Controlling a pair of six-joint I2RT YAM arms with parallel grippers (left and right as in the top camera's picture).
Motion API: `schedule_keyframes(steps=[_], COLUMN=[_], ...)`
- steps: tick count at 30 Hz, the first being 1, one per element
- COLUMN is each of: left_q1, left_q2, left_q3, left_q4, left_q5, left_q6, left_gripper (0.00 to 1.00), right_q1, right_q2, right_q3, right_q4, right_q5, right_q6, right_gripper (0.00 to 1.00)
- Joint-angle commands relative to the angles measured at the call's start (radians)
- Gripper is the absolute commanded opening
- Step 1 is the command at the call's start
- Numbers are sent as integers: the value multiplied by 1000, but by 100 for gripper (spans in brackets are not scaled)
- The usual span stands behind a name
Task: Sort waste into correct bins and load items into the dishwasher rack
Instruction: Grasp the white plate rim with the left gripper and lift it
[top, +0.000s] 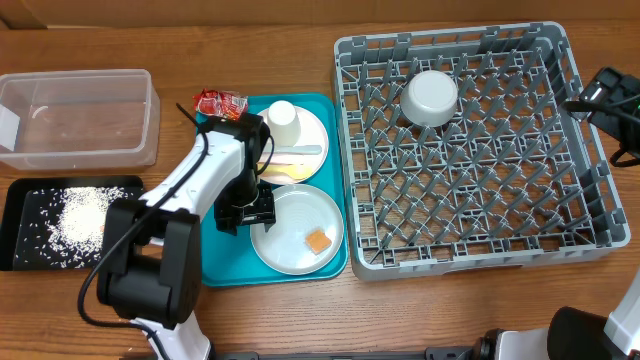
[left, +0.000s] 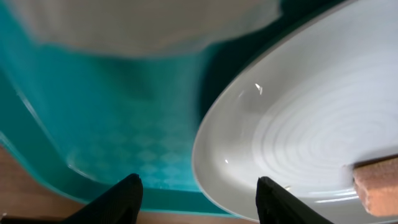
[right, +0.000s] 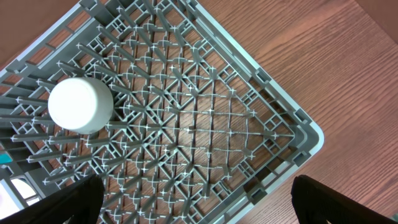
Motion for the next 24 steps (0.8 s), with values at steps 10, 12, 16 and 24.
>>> schedule_keyframes(steps=[10, 12, 16, 24], left_q1=[-7, -8, -8, -7], left_q2=[30, 30, 30, 29], left_q3=[-69, -101, -159, -172], left_q4=[124, 158, 214, 222], left_q5=[14, 15, 15, 6], left_q6=[60, 62, 64, 68], left_gripper=[65, 65, 63, 45], right_q1=[2, 2, 2, 2], right_q2=[-1, -1, -1, -1], right_q3=[-4, -4, -4, -4], right_q4=[3, 3, 3, 3], right_q5=[14, 14, 14, 14], right_q6=[-2, -2, -2, -2], right_gripper=[100, 100, 100, 100])
